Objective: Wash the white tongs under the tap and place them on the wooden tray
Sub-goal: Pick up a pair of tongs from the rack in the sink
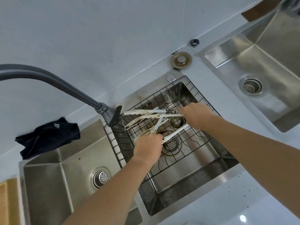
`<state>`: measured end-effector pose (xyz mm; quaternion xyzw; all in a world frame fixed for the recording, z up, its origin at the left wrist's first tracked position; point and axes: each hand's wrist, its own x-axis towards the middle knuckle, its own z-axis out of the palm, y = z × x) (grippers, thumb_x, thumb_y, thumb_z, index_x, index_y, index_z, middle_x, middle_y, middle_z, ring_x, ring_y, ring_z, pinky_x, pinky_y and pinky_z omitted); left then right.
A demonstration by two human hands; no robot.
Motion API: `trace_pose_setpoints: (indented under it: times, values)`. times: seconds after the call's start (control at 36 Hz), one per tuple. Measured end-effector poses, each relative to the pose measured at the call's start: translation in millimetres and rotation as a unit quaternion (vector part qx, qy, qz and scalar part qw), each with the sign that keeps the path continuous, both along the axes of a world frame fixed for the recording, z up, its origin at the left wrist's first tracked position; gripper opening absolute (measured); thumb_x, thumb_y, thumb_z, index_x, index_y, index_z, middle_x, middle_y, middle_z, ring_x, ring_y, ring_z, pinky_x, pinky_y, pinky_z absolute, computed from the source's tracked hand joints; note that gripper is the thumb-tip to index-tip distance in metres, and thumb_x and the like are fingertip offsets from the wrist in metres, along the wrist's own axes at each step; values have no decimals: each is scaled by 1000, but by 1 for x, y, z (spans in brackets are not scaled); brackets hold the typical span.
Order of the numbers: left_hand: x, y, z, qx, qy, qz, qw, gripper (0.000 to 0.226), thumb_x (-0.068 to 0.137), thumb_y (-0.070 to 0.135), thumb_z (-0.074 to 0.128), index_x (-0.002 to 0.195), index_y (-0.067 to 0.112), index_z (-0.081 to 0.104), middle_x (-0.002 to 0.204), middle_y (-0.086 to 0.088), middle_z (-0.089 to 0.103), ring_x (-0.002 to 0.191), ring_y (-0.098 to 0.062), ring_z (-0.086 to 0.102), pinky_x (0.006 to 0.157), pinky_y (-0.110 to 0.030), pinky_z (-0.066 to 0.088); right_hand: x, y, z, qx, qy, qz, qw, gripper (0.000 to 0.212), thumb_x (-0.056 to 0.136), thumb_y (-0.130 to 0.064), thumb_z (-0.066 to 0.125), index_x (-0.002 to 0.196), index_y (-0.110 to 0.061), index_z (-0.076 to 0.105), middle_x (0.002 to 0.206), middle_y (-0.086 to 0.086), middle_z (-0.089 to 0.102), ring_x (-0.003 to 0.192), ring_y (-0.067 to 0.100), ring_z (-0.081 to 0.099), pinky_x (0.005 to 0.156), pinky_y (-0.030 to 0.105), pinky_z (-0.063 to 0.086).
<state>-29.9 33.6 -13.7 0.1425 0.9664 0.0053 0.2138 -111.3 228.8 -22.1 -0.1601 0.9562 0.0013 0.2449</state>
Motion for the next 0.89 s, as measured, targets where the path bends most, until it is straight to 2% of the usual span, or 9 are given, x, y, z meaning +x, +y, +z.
trace_pose_setpoints:
  times: [0.08,0.25,0.39,0.5,0.67,0.75,0.81,0.83,0.89]
  values:
    - [5,-4,7,6,17,6,1000,11,100,20,54,106,20,64,104,2,68,88,-19,69,70,-32,56,5,0,6,-1,9,2,1000,26,92,-1,49,110,-19,56,76,-1,51,69,19,54,60,32,46]
    - [17,-11,27,23,34,20,999,16,102,26,49,112,21,61,110,4,62,95,-20,66,75,-35,53,17,0,19,-37,30,-21,999,15,96,-8,47,101,-18,57,86,-2,53,79,21,57,64,33,44]
    - [29,-22,47,28,54,-2,998,23,103,30,48,120,22,60,115,4,61,98,-20,65,78,-38,57,31,-3,39,-90,23,-67,993,11,101,-16,44,100,-20,53,77,-2,55,67,15,51,55,28,39]
    - [36,-37,65,30,76,-26,996,26,103,33,45,124,25,60,117,7,62,101,-17,65,79,-36,56,45,-8,57,-166,17,-117,979,8,101,-23,50,101,-19,57,72,-4,55,57,10,47,47,23,32]
    - [44,-59,93,35,92,-40,994,27,103,32,45,123,28,62,112,7,64,101,-16,64,83,-35,55,62,-21,82,-242,-21,-95,965,22,95,-26,56,114,-22,65,83,-1,68,56,10,55,50,22,44]
    - [51,-72,106,34,111,-33,993,25,104,32,43,117,26,64,110,7,63,102,-17,63,81,-33,53,69,-28,91,-253,-41,-67,964,53,85,-35,71,134,-24,56,91,-9,63,74,9,62,61,23,51]
    - [54,-79,112,45,120,-23,991,24,103,32,45,114,26,65,109,8,63,101,-16,63,77,-30,50,72,-33,97,-243,-50,-59,967,76,79,-34,79,145,-25,45,106,-5,62,88,15,66,74,32,59]
    - [57,-84,115,52,126,-14,991,23,102,32,47,113,26,66,107,8,64,100,-15,62,75,-28,47,75,-37,100,-244,-48,-59,967,80,77,-32,81,146,-25,43,110,-5,61,89,16,67,76,34,61]
    - [62,-93,119,66,133,4,989,22,101,33,50,111,27,68,104,9,64,96,-13,61,72,-26,44,78,-46,103,-253,-26,-54,966,78,76,-32,83,144,-24,45,105,-12,57,88,12,63,78,30,58]
